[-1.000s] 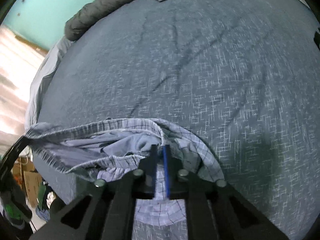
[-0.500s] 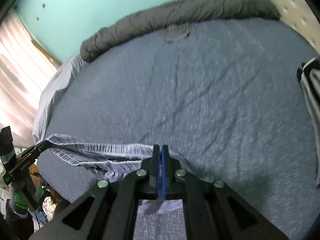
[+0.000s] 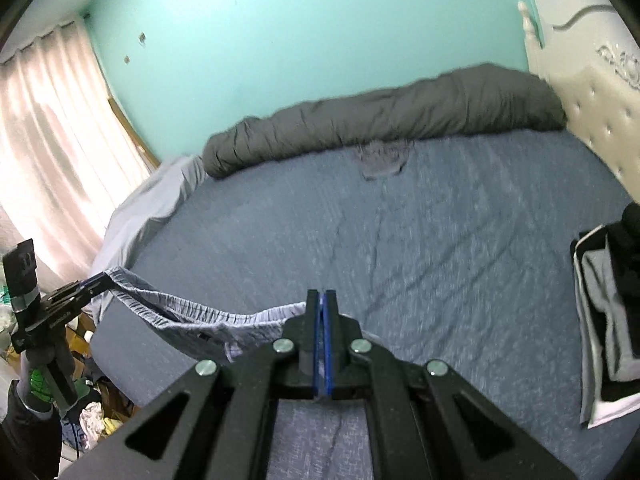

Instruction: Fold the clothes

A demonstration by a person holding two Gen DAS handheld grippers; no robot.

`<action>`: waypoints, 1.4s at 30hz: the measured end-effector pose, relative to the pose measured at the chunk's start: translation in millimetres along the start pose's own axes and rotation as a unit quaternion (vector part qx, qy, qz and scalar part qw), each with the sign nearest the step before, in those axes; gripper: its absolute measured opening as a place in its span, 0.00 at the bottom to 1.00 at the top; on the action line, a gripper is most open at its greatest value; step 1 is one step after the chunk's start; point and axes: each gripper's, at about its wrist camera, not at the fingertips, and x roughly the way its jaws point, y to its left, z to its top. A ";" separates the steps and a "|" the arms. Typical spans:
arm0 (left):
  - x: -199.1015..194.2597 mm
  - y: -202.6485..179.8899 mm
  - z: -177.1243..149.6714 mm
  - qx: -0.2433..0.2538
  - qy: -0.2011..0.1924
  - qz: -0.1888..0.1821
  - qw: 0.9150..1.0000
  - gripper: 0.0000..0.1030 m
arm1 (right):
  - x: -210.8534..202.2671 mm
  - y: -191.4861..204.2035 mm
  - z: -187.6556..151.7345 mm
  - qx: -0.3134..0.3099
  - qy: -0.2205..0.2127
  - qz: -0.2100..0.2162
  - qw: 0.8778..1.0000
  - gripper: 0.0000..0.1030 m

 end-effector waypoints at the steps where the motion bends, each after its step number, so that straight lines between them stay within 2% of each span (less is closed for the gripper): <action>1: -5.0 0.0 0.7 0.000 -0.002 0.003 1.000 0.06 | -4.2 1.8 1.6 -0.002 -0.004 0.001 1.000 0.01; 6: -22.9 7.6 -0.1 -0.004 -0.008 0.014 1.000 0.06 | -21.5 13.6 5.8 -0.011 -0.017 0.007 1.000 0.01; 14: -36.6 9.7 -7.7 -0.013 -0.009 0.019 1.000 0.06 | -25.2 26.9 -1.1 -0.025 -0.017 0.021 0.999 0.01; 19: -28.3 11.0 -18.8 -0.017 0.009 0.023 1.000 0.06 | -15.3 23.2 -10.6 -0.026 -0.003 0.016 1.000 0.01; 23: 1.9 11.9 -25.9 -0.027 0.040 0.027 0.998 0.06 | 5.1 14.4 -18.6 -0.018 0.015 0.006 1.000 0.01; 31: 88.3 16.6 -47.0 -0.045 0.101 0.033 0.993 0.06 | 75.7 -19.7 -34.2 0.009 0.062 -0.013 0.998 0.01; 35: 124.0 25.6 -48.1 -0.064 0.107 0.039 0.991 0.05 | 103.6 -39.2 -31.3 0.030 0.063 -0.014 0.997 0.01; 42: 171.5 42.7 -21.1 -0.087 0.101 0.039 0.990 0.05 | 139.6 -61.5 5.7 0.038 0.041 -0.013 0.998 0.01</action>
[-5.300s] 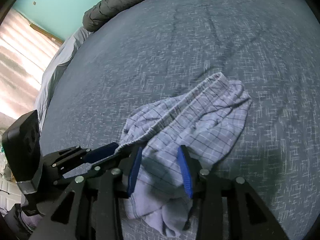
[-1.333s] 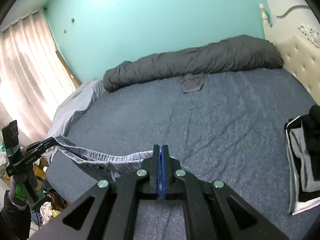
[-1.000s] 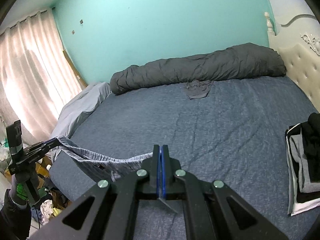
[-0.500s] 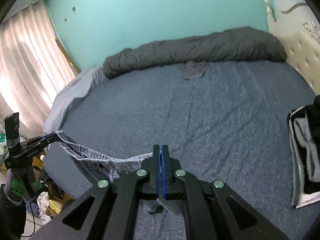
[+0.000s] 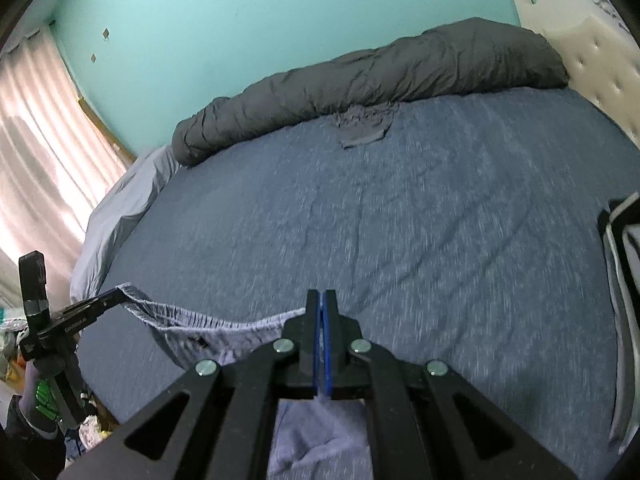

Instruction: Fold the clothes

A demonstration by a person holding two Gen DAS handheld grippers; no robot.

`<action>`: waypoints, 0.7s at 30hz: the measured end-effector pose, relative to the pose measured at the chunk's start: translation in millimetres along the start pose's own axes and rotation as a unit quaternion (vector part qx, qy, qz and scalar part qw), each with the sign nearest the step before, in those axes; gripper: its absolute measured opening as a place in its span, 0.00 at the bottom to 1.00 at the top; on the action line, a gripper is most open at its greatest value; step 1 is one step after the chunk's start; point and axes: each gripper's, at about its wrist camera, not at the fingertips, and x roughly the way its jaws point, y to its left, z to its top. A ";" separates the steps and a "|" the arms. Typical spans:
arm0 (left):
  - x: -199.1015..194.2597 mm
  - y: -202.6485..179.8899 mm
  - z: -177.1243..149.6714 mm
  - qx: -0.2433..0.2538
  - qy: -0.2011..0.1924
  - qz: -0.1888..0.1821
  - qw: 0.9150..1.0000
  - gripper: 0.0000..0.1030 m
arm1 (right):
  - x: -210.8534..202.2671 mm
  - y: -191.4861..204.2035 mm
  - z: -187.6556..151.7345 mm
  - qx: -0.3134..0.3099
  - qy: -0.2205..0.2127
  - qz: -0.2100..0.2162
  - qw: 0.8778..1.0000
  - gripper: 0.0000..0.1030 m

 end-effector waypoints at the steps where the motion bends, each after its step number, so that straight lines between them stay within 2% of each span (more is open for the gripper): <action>1: 9.7 -0.1 6.2 0.000 0.003 0.002 1.000 0.05 | 9.4 -3.2 5.4 -0.001 0.002 -0.004 1.000 0.01; 7: 88.7 4.8 21.9 -0.009 0.051 0.017 0.999 0.05 | 79.2 -30.4 14.6 0.007 0.036 -0.027 0.999 0.01; 14: 185.7 24.8 9.0 -0.037 0.103 0.018 0.994 0.08 | 173.5 -71.0 -2.1 0.034 0.078 -0.055 0.995 0.01; 19: 215.0 38.0 4.0 -0.044 0.095 0.005 0.994 0.08 | 207.4 -89.7 -6.8 0.045 0.076 -0.068 0.994 0.01; 21: 215.3 45.0 4.3 -0.058 0.079 -0.003 0.995 0.14 | 215.6 -98.1 -10.2 0.056 0.076 -0.068 0.993 0.01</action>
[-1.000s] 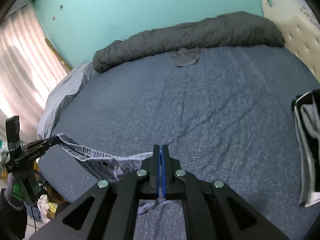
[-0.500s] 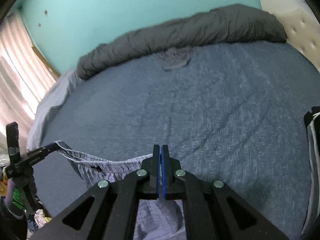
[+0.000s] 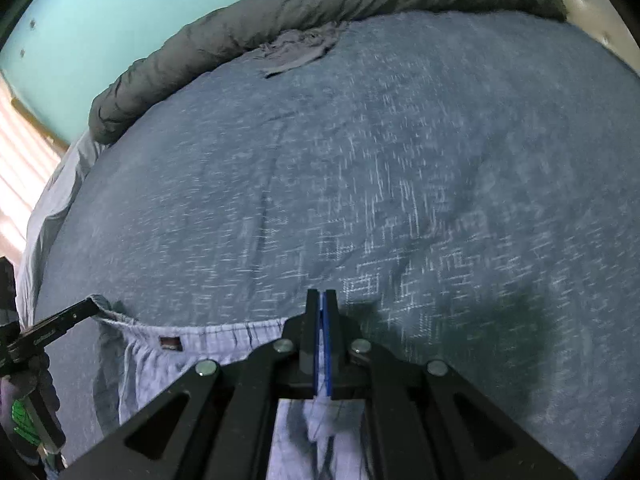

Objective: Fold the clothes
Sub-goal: 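Lay the shorts flat on the bed and open both grippers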

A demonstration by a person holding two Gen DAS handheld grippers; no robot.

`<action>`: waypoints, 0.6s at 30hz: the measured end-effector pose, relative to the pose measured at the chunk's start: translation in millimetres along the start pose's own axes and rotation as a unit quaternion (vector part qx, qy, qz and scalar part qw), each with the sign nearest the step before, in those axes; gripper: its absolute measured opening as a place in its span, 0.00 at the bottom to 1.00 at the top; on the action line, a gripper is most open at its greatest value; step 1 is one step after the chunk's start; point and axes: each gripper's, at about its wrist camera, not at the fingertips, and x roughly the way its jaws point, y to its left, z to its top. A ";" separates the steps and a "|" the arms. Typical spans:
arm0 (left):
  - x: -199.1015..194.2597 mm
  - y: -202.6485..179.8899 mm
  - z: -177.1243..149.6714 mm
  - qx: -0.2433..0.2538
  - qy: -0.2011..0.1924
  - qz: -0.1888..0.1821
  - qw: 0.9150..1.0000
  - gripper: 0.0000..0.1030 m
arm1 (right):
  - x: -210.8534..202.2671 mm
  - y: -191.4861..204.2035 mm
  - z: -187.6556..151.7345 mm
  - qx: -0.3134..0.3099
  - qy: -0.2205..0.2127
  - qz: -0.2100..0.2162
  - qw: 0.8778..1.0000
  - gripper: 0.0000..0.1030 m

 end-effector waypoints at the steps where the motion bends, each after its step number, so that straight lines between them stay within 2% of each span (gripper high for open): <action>1: 0.0 3.5 0.6 -0.007 -0.008 -0.005 1.000 0.28 | 3.0 -3.5 -1.0 0.004 -0.002 -0.001 1.000 0.01; 2: -0.8 7.3 1.1 -0.014 -0.017 -0.009 1.000 0.46 | 5.2 -7.5 -3.2 0.006 -0.006 -0.002 1.000 0.01; 3: -3.9 12.2 1.3 -0.026 -0.028 -0.013 0.999 0.54 | 6.8 -11.2 -4.8 0.009 -0.009 -0.003 1.000 0.01; 6: -12.5 26.4 -2.8 -0.055 -0.051 -0.030 0.997 0.57 | 1.0 -24.0 -7.4 0.041 -0.031 -0.003 0.999 0.02; 8: -17.2 30.3 -9.9 -0.057 -0.059 -0.042 0.996 0.57 | -12.1 -32.5 -13.9 0.063 -0.054 0.002 0.997 0.04; 10: -24.6 35.0 -25.2 -0.054 -0.070 -0.045 0.995 0.57 | -28.6 -41.6 -21.6 0.083 -0.076 0.011 0.994 0.19; 11: -25.7 36.3 -30.5 -0.054 -0.072 -0.045 0.995 0.57 | -38.1 -48.5 -24.5 0.097 -0.080 0.023 0.992 0.31; 12: -26.4 38.1 -37.2 -0.056 -0.071 -0.046 0.995 0.57 | -47.3 -53.5 -31.2 0.112 -0.084 0.042 0.989 0.37; 13: -26.2 41.3 -47.4 -0.058 -0.067 -0.048 0.995 0.57 | -55.7 -56.8 -38.9 0.122 -0.086 0.055 0.987 0.38; 18: -16.9 43.4 -82.1 -0.051 -0.014 -0.029 0.998 0.57 | -74.6 -52.4 -90.2 0.122 -0.071 0.056 0.988 0.38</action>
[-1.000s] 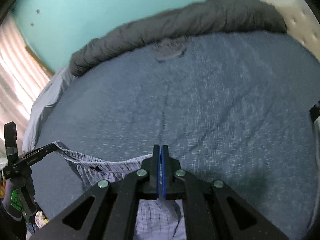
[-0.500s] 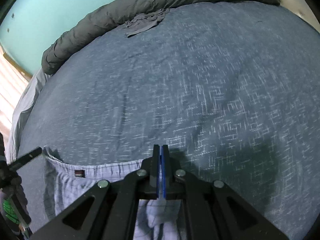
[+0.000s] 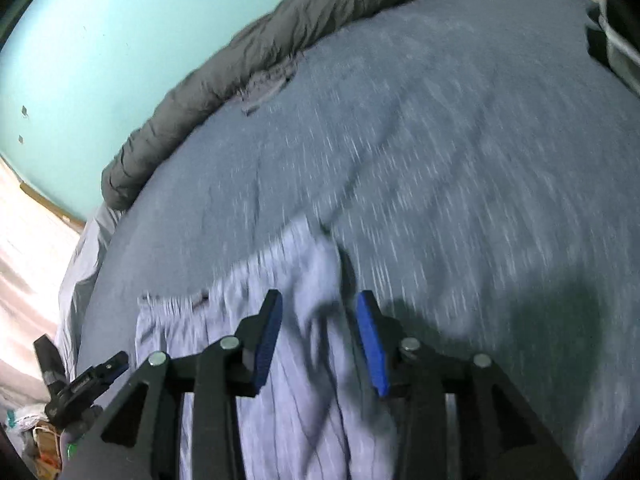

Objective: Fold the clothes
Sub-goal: 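Lay the shorts flat on the bed and open both grippers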

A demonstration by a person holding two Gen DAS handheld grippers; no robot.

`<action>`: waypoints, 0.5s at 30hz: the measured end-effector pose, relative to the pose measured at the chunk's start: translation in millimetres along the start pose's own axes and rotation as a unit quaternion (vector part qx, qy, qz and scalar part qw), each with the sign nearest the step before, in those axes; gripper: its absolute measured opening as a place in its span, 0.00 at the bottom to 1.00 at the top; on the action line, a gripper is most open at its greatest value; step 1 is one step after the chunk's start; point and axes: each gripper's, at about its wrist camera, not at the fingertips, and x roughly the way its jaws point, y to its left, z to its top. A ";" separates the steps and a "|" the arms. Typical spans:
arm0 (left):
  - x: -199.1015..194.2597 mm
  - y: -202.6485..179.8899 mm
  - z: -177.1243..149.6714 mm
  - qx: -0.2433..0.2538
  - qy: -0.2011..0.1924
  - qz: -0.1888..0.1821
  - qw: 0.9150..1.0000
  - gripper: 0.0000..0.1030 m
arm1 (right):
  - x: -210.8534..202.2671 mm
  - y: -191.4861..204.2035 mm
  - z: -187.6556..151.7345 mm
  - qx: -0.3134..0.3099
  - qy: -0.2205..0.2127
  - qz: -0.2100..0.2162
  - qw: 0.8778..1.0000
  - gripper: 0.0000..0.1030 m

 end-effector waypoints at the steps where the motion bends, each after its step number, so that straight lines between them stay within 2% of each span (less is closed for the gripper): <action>1: 0.2 -0.3 -2.9 0.000 0.007 0.001 1.000 0.57 | -2.4 -1.7 -9.3 0.002 0.005 0.000 1.000 0.38; 3: -2.8 0.3 -10.3 0.001 0.015 0.005 1.000 0.57 | -7.0 -6.7 -26.7 0.006 0.007 -0.009 1.000 0.38; 8: -10.9 11.6 -29.6 -0.006 0.031 0.020 0.999 0.57 | -19.3 -22.8 -31.6 0.038 0.011 -0.023 0.999 0.38; 15: -27.5 20.2 -44.4 -0.020 0.025 0.018 0.999 0.57 | -43.4 -18.1 -53.2 0.031 0.014 -0.039 0.999 0.38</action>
